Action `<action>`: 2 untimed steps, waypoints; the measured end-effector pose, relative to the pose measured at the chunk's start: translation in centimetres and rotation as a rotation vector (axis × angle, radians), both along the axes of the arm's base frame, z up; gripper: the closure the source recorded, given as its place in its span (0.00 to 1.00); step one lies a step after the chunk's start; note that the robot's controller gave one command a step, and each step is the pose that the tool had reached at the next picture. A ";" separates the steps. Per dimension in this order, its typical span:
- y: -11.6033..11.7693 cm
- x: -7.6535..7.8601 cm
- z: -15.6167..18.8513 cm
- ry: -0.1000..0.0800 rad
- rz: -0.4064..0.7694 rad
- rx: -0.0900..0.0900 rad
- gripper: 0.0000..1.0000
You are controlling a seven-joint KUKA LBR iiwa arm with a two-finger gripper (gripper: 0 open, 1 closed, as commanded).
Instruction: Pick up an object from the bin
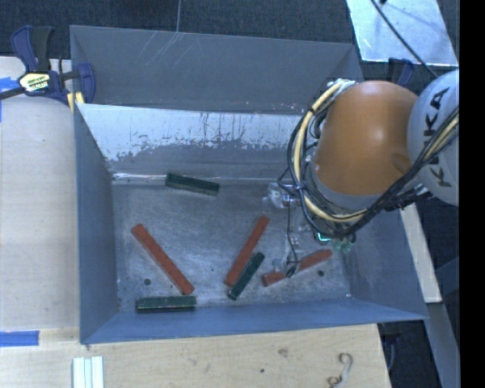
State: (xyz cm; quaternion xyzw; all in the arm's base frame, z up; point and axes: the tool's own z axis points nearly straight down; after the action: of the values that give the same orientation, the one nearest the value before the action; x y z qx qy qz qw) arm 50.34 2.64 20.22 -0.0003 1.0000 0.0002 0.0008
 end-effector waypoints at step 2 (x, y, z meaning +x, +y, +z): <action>6.7 2.3 -10.2 -0.003 0.873 -0.001 0.00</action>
Offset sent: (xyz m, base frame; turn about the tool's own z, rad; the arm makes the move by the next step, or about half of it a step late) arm 0.0322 0.0352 -0.1322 -0.5815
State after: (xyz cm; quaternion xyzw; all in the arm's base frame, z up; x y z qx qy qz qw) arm 52.67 9.31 10.02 -0.4230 0.9061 0.0002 0.0023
